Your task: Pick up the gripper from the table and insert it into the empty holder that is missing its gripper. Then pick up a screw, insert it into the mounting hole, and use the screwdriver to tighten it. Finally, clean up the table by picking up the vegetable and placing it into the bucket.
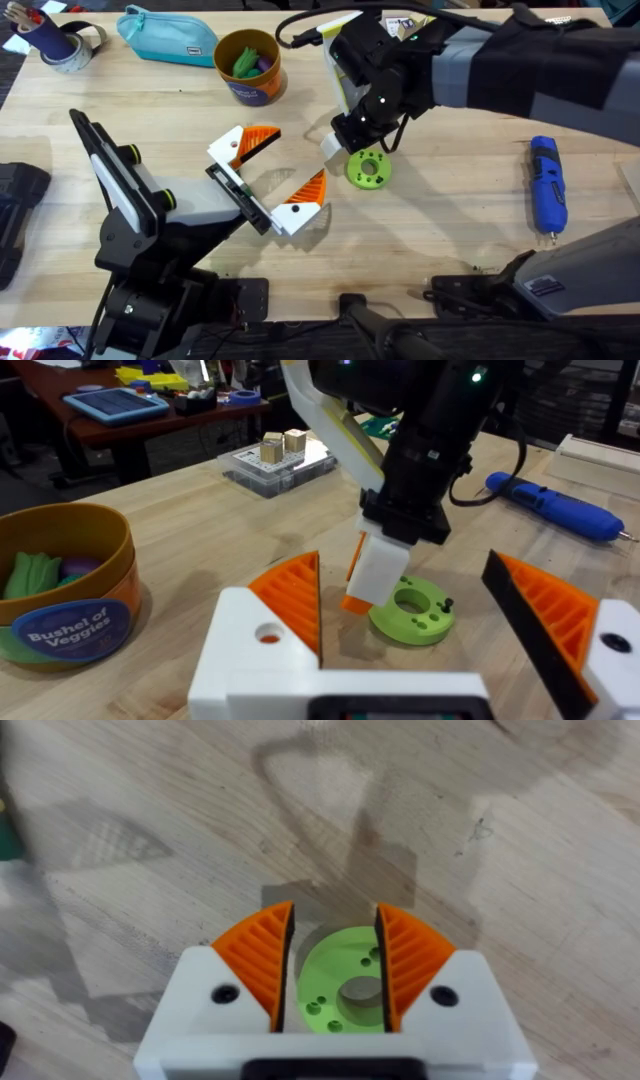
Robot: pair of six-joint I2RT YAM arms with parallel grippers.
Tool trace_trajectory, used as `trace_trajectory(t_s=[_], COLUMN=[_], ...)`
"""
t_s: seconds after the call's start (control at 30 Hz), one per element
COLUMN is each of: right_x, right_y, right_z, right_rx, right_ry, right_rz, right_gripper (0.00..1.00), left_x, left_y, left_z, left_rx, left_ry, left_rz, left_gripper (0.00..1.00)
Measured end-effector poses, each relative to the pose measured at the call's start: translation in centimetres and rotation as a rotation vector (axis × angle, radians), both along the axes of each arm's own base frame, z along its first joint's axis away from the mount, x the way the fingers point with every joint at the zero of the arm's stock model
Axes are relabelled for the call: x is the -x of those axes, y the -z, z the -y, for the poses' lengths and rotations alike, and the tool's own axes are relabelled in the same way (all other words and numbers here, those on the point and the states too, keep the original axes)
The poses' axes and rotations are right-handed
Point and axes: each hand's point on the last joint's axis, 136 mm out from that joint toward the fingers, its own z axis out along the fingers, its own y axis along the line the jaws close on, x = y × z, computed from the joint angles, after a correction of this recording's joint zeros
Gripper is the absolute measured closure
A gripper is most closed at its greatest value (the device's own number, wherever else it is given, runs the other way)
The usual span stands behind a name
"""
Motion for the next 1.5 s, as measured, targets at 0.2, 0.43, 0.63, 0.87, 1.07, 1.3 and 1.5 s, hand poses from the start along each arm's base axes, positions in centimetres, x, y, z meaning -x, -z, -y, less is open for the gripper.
trace_trajectory(t_s=[0.2, 0.43, 0.63, 0.87, 1.07, 1.3, 1.5], right_x=[0.1, -0.4, -0.5, 1.6, 4.7, 7.6, 8.2], right_y=[0.1, -0.9, -5.9, -8.5, -9.8, -6.8, -3.0], right_z=[0.1, 0.8, 1.6, 3.1, 5.2, 7.0, 7.1], right_rx=[0.004, -0.011, -0.082, -0.081, -0.054, -0.087, -0.075], right_ry=[0.0, 0.024, 0.044, 0.045, 0.069, 0.143, 0.153], right_rz=[-0.007, 0.013, 0.111, 0.108, 0.057, 0.039, 0.014], right_gripper=[0.522, 0.522, 0.522, 0.522, 0.522, 0.522, 0.522], left_x=[0.0, 0.0, 0.0, 0.0, 0.0, 0.0, 0.0], left_y=[0.0, 0.0, 0.0, 0.0, 0.0, 0.0, 0.0], left_z=[0.0, 0.0, 0.0, 0.0, 0.0, 0.0, 0.0], left_rx=[0.0, 0.0, 0.0, 0.0, 0.0, 0.0, 0.0], left_ry=[-0.001, -0.001, -0.001, -0.001, -0.001, -0.002, -0.001], left_rz=[0.0, 0.0, 0.0, 0.0, 0.0, 0.0, 0.0], left_gripper=[0.01, 0.01, 0.01, 0.01, 0.01, 0.01, 0.01])
